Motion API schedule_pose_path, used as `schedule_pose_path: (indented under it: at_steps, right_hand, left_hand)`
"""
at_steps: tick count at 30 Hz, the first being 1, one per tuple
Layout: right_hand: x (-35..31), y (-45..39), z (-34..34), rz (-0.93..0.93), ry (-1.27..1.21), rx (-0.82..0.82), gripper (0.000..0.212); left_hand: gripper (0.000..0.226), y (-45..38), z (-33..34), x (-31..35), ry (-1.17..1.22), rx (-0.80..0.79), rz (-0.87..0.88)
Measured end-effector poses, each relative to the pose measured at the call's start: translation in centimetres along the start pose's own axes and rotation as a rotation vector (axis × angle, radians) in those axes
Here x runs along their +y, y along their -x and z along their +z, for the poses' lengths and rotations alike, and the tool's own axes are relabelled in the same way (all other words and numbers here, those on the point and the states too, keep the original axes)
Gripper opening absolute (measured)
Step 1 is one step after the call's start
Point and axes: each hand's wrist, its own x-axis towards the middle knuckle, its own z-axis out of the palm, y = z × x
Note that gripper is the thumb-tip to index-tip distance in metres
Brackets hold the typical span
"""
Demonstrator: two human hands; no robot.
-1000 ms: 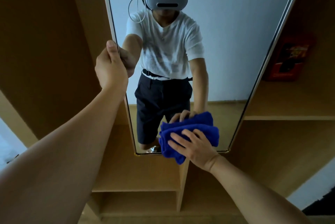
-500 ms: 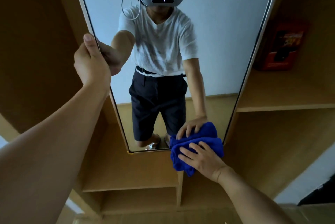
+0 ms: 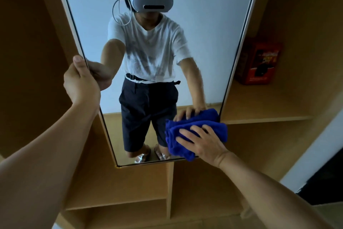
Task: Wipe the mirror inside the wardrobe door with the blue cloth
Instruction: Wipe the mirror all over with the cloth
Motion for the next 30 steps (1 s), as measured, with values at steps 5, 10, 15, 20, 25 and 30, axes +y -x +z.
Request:
schedule_pose_path:
  at_steps: [5,10,15,20,25,30]
  right_hand:
    - [4.6,-7.0,-5.4,0.162,0.092,0.33,0.04]
    - [10.0,-14.4,-12.4,0.434,0.099,0.592,0.059]
    - [11.6,-18.3,-15.4,0.741,0.018,0.73,0.059]
    - [4.8,-14.4,-9.5,0.945,-0.193,0.675,0.067]
    - [-2.1,-7.8,-3.6,0.997,-0.277,0.353,0.084]
    - [2.7,-8.6,-6.3,0.981,-0.237,0.444,0.081]
  left_hand:
    - [0.042,0.5,-0.7,0.6,-0.036,-0.051,-0.003]
    - [0.042,0.7,-0.9,0.9,-0.021,-0.067,-0.027]
    - [0.043,0.8,-0.9,0.9,-0.025,-0.06,-0.039]
    - [0.041,0.8,-1.0,1.2,-0.031,-0.077,-0.058]
    - [0.041,0.8,-1.0,1.2,-0.044,-0.071,-0.043]
    - [0.043,0.9,-1.2,1.2,-0.032,-0.092,-0.051]
